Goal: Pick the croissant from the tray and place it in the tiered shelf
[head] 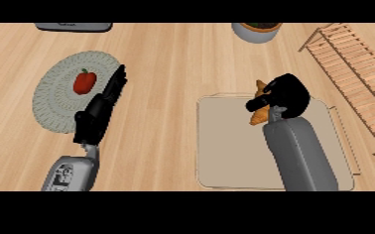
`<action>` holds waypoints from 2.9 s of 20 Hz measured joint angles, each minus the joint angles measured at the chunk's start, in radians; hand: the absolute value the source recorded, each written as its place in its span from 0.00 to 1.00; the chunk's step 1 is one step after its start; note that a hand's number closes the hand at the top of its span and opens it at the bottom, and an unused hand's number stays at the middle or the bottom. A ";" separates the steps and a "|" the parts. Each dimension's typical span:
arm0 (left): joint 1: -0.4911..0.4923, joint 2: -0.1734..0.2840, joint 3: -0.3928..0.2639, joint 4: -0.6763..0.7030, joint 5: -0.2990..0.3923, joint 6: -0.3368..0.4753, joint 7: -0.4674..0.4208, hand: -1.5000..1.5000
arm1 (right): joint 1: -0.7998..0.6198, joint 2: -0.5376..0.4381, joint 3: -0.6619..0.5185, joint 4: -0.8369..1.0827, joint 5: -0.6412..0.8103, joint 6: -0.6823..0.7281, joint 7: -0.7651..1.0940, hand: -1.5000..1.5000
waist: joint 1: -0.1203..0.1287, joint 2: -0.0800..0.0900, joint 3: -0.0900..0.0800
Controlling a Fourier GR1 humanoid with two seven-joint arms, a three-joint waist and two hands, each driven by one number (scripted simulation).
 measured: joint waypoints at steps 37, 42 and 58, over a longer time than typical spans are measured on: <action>-0.029 -0.007 -0.006 0.041 -0.004 -0.012 -0.010 0.50 | -0.823 -0.105 -0.577 0.364 1.100 -0.227 0.183 1.00 | 0.023 0.000 -0.002; -0.031 -0.012 -0.009 0.033 -0.007 -0.008 0.003 0.50 | -0.863 -0.137 -0.627 0.387 1.185 -0.206 0.180 1.00 | 0.018 0.000 -0.001; -0.033 -0.005 0.015 0.052 -0.005 -0.003 -0.016 0.50 | -0.890 -0.244 -0.727 0.497 1.330 -0.183 0.137 1.00 | -0.004 -0.005 0.000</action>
